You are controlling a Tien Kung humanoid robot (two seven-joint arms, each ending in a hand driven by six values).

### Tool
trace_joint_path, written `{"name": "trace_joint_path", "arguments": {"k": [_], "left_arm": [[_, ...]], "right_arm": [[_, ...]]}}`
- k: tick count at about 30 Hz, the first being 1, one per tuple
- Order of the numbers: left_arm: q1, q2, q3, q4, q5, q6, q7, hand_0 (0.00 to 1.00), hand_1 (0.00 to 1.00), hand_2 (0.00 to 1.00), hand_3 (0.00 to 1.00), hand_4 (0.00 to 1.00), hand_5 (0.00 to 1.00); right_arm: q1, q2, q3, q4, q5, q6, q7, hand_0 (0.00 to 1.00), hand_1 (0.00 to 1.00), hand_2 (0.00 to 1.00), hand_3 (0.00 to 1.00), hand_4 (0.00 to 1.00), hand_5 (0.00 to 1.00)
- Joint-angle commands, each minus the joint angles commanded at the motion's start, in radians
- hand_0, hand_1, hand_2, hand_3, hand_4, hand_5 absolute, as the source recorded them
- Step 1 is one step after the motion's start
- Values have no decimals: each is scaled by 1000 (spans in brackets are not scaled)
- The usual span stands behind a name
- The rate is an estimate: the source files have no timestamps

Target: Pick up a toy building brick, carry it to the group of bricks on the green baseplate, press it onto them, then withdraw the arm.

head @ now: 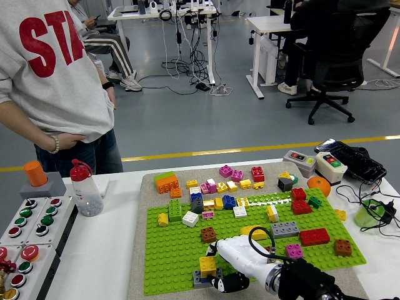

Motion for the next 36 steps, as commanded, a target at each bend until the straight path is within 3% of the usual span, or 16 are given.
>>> {"name": "trace_joint_path", "arguments": {"k": [14, 15, 26, 27, 36], "left_arm": [[5, -2, -2, 0, 6, -1, 2, 660, 685, 675, 578, 295, 998], [5, -2, -2, 0, 6, 0, 2, 660, 686, 675, 579, 295, 998], [7, -2, 1, 0, 5, -1, 2, 660, 686, 675, 580, 294, 998], [7, -2, 1, 0, 5, -1, 2, 660, 686, 675, 579, 293, 998], [4, -1, 2, 0, 3, 0, 1, 660, 686, 675, 579, 294, 998]], "right_arm": [[-5, 0, 1, 0, 1, 21, 0, 641, 707, 722, 568, 577, 255], [-6, 0, 1, -1, 0, 23, 1, 650, 715, 749, 616, 586, 254], [-8, 2, 8, -9, -11, 23, 16, 658, 727, 773, 654, 605, 256], [-8, 2, 9, -10, -12, 23, 18, 664, 743, 806, 716, 648, 276], [-7, 2, 15, -15, -16, 18, 27, 677, 753, 826, 741, 661, 279]]}}
